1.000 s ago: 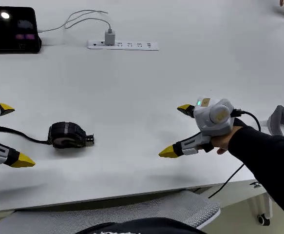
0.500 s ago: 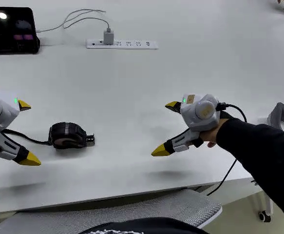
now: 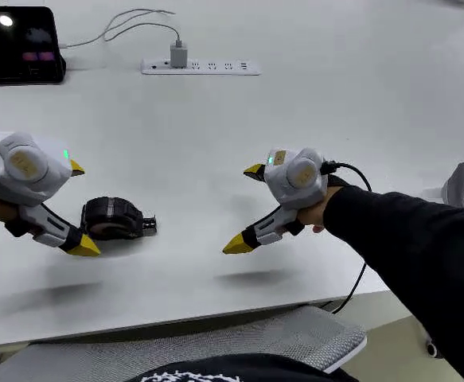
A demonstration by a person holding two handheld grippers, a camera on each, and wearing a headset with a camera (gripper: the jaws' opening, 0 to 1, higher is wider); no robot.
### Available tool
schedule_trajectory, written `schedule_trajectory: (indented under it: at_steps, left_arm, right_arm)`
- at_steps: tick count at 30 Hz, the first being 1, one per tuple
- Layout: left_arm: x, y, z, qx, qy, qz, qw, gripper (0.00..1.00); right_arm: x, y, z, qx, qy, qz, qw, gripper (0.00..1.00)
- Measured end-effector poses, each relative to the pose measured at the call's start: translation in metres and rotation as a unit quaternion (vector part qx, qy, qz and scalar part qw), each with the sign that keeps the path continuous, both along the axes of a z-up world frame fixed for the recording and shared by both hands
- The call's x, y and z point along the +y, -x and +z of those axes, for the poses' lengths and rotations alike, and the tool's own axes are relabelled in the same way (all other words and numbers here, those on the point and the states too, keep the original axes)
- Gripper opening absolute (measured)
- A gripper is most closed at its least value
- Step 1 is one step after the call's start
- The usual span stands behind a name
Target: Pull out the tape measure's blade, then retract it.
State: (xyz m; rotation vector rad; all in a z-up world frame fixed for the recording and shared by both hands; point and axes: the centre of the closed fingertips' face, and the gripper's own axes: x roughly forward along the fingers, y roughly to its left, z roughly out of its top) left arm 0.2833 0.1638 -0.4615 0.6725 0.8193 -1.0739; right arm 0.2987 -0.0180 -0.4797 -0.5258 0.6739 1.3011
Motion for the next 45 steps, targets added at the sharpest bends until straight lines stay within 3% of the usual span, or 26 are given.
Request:
schedule_trajectory:
  at_steps: [7,10,13,16,20,23,27,29,30,33,37,45]
  left_arm:
    - [-0.009,0.001,-0.009,0.007,-0.009,-0.004,0.9999,0.79]
    - [-0.011,0.000,-0.010,0.002,-0.019,-0.008,0.9998,0.71]
    - [-0.015,0.000,-0.010,0.003,-0.015,-0.010,0.9998,0.61]
    - [-0.020,-0.001,-0.013,0.006,-0.014,-0.012,0.9998,0.60]
    - [-0.024,0.000,-0.016,0.004,-0.023,-0.032,0.9992,0.53]
    - [-0.024,-0.002,-0.017,0.001,-0.029,-0.036,0.9989,0.42]
    - [-0.025,-0.003,-0.018,-0.002,-0.034,-0.048,0.9983,0.38]
    - [-0.027,0.002,-0.021,0.011,-0.032,-0.052,0.9981,0.31]
    - [-0.027,0.001,-0.020,0.003,-0.038,-0.060,0.9975,0.31]
    - [-0.026,0.000,-0.020,0.009,-0.044,-0.062,0.9971,0.31]
    - [-0.026,0.002,-0.021,0.009,-0.052,-0.060,0.9968,0.30]
    - [-0.027,0.001,-0.023,0.010,-0.052,-0.057,0.9970,0.30]
  right_arm:
    - [0.022,0.006,0.003,-0.002,-0.002,0.027,0.9996,0.99]
    - [0.031,0.007,0.003,-0.001,-0.003,0.034,0.9994,0.99]
    - [0.041,0.006,0.001,0.000,-0.002,0.041,0.9992,0.99]
    - [0.052,0.005,0.000,0.007,-0.006,0.046,0.9989,0.99]
    - [0.063,0.005,-0.002,0.009,-0.003,0.058,0.9983,0.99]
    - [0.071,0.006,-0.003,0.013,-0.004,0.063,0.9979,0.99]
    - [0.083,0.011,-0.001,0.013,-0.015,0.061,0.9980,0.99]
    - [0.084,0.013,-0.003,0.005,-0.012,0.068,0.9976,0.99]
    - [0.085,0.016,-0.005,0.005,-0.009,0.075,0.9971,0.98]
    - [0.084,0.017,-0.008,0.000,0.000,0.085,0.9964,0.85]
    - [0.088,0.015,-0.013,0.006,0.001,0.085,0.9964,0.82]
    - [0.102,0.014,-0.023,0.001,0.013,0.093,0.9956,0.58]
